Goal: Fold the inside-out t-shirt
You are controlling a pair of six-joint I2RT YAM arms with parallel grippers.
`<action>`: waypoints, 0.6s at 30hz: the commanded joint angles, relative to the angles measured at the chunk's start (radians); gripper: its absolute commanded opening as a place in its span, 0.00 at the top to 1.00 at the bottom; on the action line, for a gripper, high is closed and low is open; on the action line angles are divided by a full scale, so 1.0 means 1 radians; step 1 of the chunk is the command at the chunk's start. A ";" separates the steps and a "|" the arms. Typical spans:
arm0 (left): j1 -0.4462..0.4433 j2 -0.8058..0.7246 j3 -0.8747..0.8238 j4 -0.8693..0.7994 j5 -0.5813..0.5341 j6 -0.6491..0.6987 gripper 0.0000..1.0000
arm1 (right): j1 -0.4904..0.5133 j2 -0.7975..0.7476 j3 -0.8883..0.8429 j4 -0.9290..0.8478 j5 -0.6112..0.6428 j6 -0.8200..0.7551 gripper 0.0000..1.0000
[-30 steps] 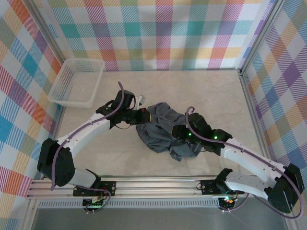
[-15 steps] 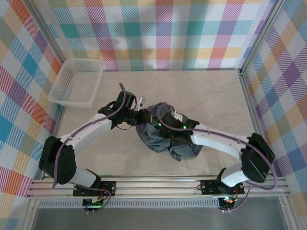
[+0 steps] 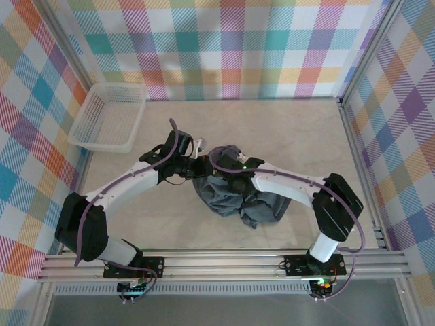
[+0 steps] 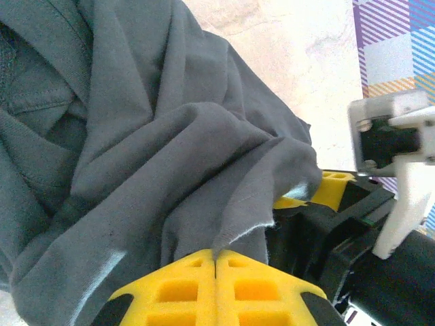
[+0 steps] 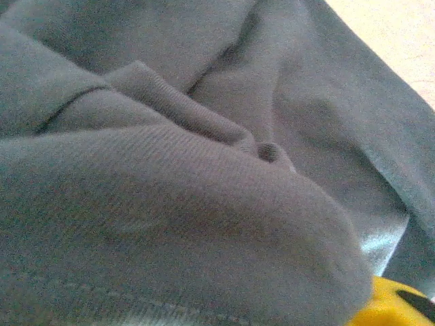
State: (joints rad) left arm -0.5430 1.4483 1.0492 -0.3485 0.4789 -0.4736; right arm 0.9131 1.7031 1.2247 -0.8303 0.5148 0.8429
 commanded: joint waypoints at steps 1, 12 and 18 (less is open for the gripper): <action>-0.012 -0.003 -0.011 0.020 0.013 0.021 1.00 | 0.000 0.028 0.029 -0.035 -0.013 -0.064 0.65; -0.012 0.020 0.008 0.009 0.008 0.024 1.00 | -0.002 -0.146 -0.012 -0.003 -0.002 -0.078 1.00; -0.011 0.046 0.032 -0.014 -0.025 0.031 1.00 | -0.018 -0.451 -0.125 0.205 -0.094 -0.158 1.00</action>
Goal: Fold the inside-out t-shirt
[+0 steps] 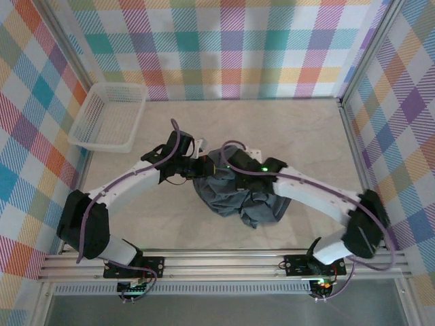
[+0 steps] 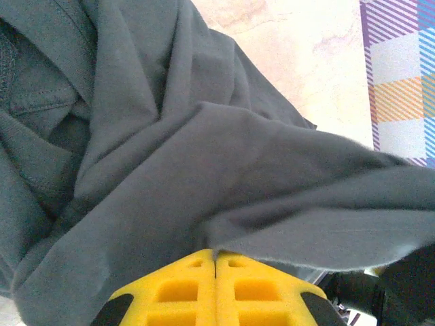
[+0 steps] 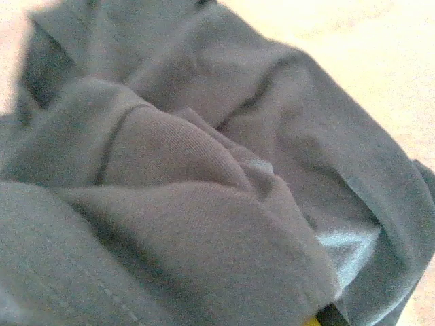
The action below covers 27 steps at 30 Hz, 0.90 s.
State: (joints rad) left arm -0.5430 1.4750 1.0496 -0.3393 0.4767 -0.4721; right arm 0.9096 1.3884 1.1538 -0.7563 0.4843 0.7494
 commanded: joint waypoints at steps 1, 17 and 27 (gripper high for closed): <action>-0.012 0.025 0.036 -0.026 -0.028 0.031 1.00 | -0.024 -0.191 -0.078 0.188 -0.102 -0.077 1.00; 0.186 -0.017 0.136 -0.128 -0.154 -0.011 1.00 | -0.233 -0.712 -0.432 0.679 -0.607 -0.183 1.00; 0.342 -0.038 0.176 -0.194 -0.122 0.067 1.00 | -0.255 -0.774 -0.453 0.548 -0.552 -0.183 1.00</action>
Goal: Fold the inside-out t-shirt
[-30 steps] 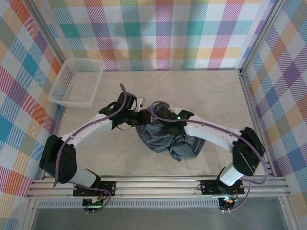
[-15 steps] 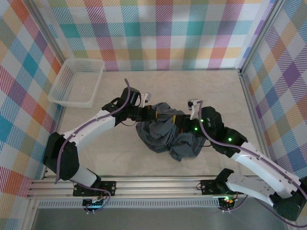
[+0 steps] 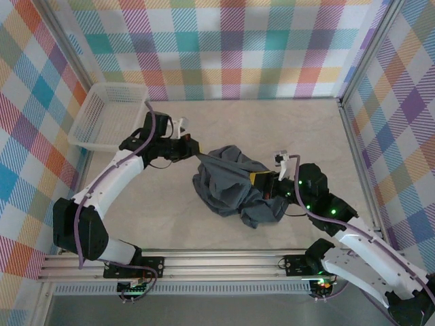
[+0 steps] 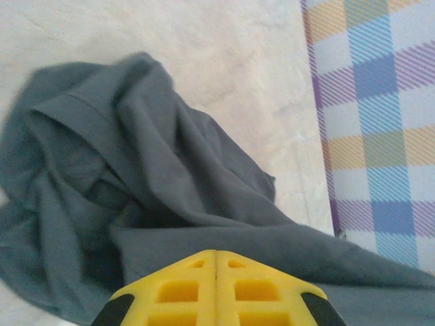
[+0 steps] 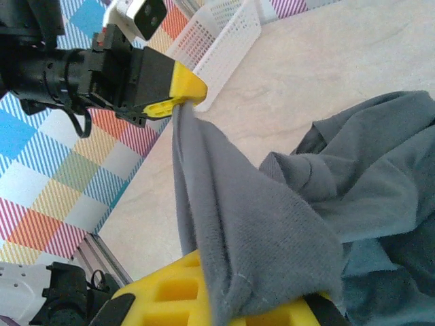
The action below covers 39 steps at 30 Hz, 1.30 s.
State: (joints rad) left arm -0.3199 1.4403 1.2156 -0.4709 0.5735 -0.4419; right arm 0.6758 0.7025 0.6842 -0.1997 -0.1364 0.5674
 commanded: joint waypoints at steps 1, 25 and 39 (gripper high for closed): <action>0.131 -0.011 0.008 -0.061 -0.209 0.038 1.00 | -0.022 -0.099 0.009 -0.020 0.080 0.005 1.00; -0.332 0.005 0.048 -0.026 0.093 0.479 0.40 | -0.050 0.218 0.136 -0.044 -0.081 0.023 1.00; -0.344 0.099 0.055 0.046 0.277 0.493 0.46 | -0.061 0.256 0.153 -0.042 -0.098 0.035 1.00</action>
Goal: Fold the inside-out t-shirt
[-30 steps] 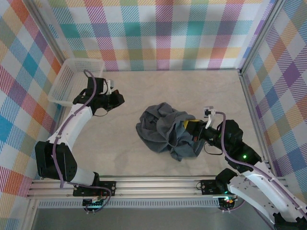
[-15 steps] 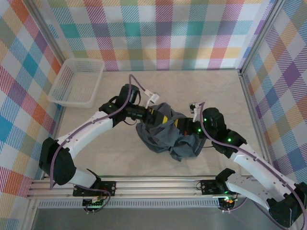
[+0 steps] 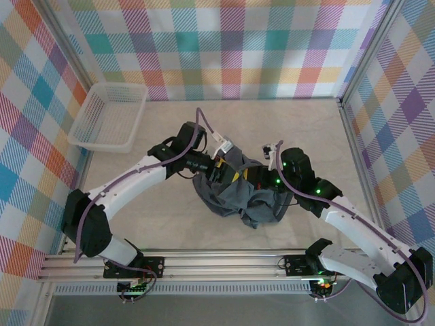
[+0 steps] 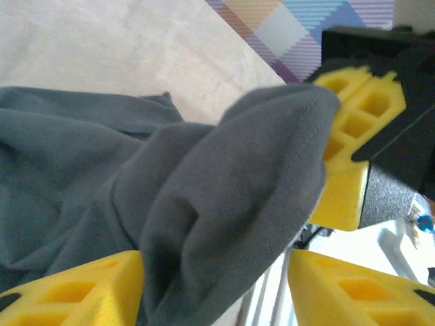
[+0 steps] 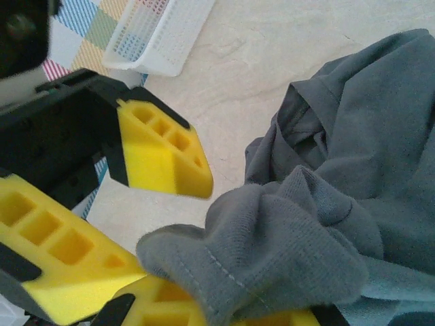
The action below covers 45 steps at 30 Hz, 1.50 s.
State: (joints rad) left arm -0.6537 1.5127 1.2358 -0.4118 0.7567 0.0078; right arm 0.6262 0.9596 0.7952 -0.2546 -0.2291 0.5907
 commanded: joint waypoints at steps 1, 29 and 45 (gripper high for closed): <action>-0.011 0.030 0.033 -0.015 0.076 0.035 0.52 | -0.012 0.001 0.042 0.013 -0.006 0.011 1.00; 0.123 0.053 0.019 0.231 -0.245 -0.484 1.00 | -0.090 -0.313 -0.166 -0.121 -0.055 -0.086 0.99; -0.369 -0.063 -0.073 0.534 -0.683 -0.277 0.35 | -0.395 -0.013 0.389 -0.474 0.494 0.078 0.60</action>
State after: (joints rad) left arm -1.0882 1.5913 1.1790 0.0628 0.2741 -0.3721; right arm 0.2447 0.8795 1.1664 -0.6727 0.3054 0.7166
